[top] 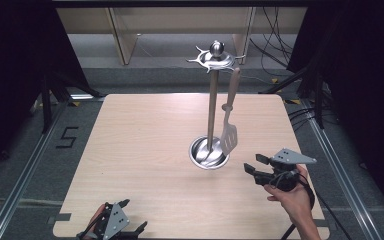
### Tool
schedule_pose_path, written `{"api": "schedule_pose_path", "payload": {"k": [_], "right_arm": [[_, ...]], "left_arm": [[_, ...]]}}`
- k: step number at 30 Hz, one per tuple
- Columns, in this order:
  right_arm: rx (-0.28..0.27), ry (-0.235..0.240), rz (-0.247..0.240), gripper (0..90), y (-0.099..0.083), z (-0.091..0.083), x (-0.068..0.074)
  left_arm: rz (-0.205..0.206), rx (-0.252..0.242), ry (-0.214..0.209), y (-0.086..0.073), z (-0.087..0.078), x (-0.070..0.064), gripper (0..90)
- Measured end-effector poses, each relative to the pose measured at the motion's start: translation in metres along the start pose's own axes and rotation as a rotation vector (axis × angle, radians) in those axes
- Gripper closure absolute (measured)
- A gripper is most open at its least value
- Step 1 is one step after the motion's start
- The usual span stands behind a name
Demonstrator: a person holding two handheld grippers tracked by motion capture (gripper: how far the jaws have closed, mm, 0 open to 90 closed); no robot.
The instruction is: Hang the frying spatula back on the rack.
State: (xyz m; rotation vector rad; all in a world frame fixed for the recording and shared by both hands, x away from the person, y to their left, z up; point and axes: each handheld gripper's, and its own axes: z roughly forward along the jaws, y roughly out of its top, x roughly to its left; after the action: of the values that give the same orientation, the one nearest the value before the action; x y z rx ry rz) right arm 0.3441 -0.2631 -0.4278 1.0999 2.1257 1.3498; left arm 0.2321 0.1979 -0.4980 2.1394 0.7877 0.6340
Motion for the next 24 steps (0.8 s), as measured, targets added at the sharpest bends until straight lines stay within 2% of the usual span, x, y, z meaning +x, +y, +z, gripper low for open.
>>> {"api": "schedule_pose_path", "payload": {"k": [1,2,3,5,6,7,8,9,10,11,12,13,14,15,16,17,18,19,20,21,22,23,24], "right_arm": [[0.017,0.011,-0.02,41.8,0.0,-0.001,-0.001],[0.015,-0.001,-0.027,41.8,0.0,-0.001,-0.001],[0.028,0.01,0.002,41.8,-0.001,-0.002,0.0],[0.02,0.011,0.0,41.8,-0.002,-0.001,-0.001],[0.017,0.006,-0.017,41.7,-0.003,-0.001,-0.003],[0.032,0.006,0.003,41.7,-0.004,-0.001,-0.003],[0.015,0.003,0.004,41.6,-0.005,0.0,-0.003],[0.019,-0.003,-0.029,41.5,-0.005,-0.002,-0.006],[0.019,-0.003,-0.029,41.5,-0.005,-0.002,-0.006],[0.024,-0.001,0.01,41.4,-0.006,-0.002,-0.003],[0.017,0.008,0.001,41.2,-0.006,-0.003,-0.004],[0.023,0.01,0.021,41.1,-0.007,-0.005,-0.003],[0.016,0.005,-0.006,40.6,-0.008,-0.005,-0.005],[0.026,0.008,0.029,40.1,-0.009,-0.007,-0.003],[0.019,0.007,0.029,39.7,-0.01,-0.007,-0.003],[0.016,0.001,0.0,39.2,-0.011,-0.008,-0.005],[0.019,0.002,0.005,38.7,-0.013,-0.008,-0.006],[0.032,0.002,0.036,38.5,-0.014,-0.009,-0.004],[0.034,-0.003,0.019,38.2,-0.015,-0.01,-0.006],[0.027,0.001,0.039,38.0,-0.018,-0.009,-0.007],[0.027,0.001,0.039,38.0,-0.018,-0.009,-0.007],[0.052,-0.003,0.05,37.7,-0.02,-0.011,-0.008],[0.052,-0.003,0.05,37.7,-0.02,-0.011,-0.008]], "left_arm": [[-0.004,-0.01,0.01,0.0,0.001,0.001,15.4],[-0.024,-0.02,0.01,0.0,0.002,0.001,15.4],[-0.013,0.01,0.006,0.001,0.001,0.004,15.4],[-0.018,-0.002,0.014,0.0,0.002,0.003,15.3],[0.033,0.01,0.007,0.001,0.002,0.007,15.4],[-0.013,0.019,0.006,0.0,0.002,0.004,15.3],[-0.006,0.017,0.01,0.0,0.002,0.004,15.3],[0.017,-0.006,0.0,0.001,0.003,0.005,15.3],[0.015,-0.006,-0.001,0.002,0.003,0.005,15.3],[-0.015,0.01,0.0,0.001,0.002,0.003,15.3],[0.001,0.017,0.008,0.001,0.002,0.003,15.3],[-0.009,0.013,0.004,0.001,0.002,0.002,15.3],[-0.017,-0.003,0.007,0.0,0.002,0.001,15.3],[-0.019,-0.008,0.008,0.0,0.002,0.0,15.3],[-0.004,-0.003,0.015,0.0,0.001,0.001,15.2],[-0.01,0.006,0.003,0.0,0.001,0.002,15.2],[0.026,0.002,-0.003,0.0,0.001,0.005,15.2],[-0.009,0.003,0.01,-0.001,0.001,0.002,15.2],[-0.005,0.004,0.013,-0.001,0.002,0.003,15.2],[-0.017,-0.004,0.012,-0.001,0.002,0.002,15.1],[-0.006,0.004,0.012,-0.001,0.002,0.003,15.1],[-0.02,-0.009,0.01,-0.001,0.002,0.001,15.2],[0.022,-0.009,0.003,0.0,0.002,0.004,15.2]]}}
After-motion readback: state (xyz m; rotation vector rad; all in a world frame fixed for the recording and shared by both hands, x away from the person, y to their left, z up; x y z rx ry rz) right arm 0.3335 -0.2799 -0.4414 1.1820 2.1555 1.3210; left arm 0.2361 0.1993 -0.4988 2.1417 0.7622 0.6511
